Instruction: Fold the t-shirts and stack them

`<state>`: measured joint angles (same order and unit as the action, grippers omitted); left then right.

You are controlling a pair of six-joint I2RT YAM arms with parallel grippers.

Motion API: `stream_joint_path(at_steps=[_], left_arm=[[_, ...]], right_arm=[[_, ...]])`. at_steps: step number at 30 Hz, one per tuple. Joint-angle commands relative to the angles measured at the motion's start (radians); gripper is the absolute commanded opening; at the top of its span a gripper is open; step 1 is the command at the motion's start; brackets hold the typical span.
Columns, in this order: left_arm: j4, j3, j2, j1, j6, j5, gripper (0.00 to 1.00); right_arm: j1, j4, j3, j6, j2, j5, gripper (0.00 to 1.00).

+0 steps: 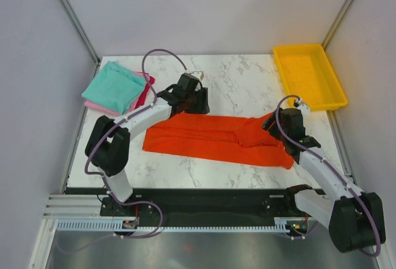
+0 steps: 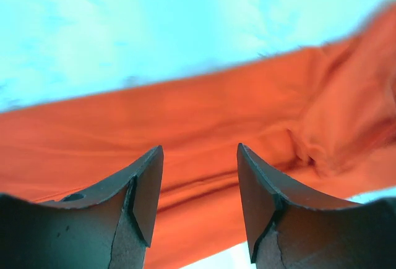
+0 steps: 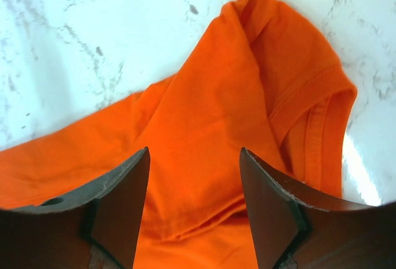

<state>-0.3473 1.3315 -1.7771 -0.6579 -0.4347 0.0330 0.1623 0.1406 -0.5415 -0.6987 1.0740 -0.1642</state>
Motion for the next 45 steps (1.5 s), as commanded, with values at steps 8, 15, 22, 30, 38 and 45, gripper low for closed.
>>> stream_joint_path(at_steps=[8, 15, 22, 30, 38, 45], left_arm=[[-0.042, -0.130, 0.051, 0.219, -0.095, -0.085, 0.58], [-0.045, -0.132, 0.056, 0.234, -0.090, -0.070, 0.57], [-0.045, -0.147, 0.097, 0.234, -0.101, -0.077, 0.57], [-0.044, -0.153, 0.107, 0.230, -0.111, -0.061, 0.56], [-0.032, -0.141, 0.076, 0.224, -0.128, -0.070, 0.56], [0.013, -0.150, 0.044, 0.204, -0.174, -0.003, 0.55]], right_arm=[[0.108, 0.381, 0.012, -0.234, -0.172, -0.137, 0.75], [0.138, 0.461, -0.015, -0.309, -0.157, -0.140, 0.88], [0.143, 0.418, -0.109, -0.347, 0.052, -0.169, 0.98], [0.143, 0.317, -0.245, -0.312, 0.413, -0.222, 0.98], [0.143, 0.340, -0.659, -0.136, 0.846, -0.282, 0.98], [0.134, 0.309, -1.272, 0.171, 1.274, -0.068, 0.98]])
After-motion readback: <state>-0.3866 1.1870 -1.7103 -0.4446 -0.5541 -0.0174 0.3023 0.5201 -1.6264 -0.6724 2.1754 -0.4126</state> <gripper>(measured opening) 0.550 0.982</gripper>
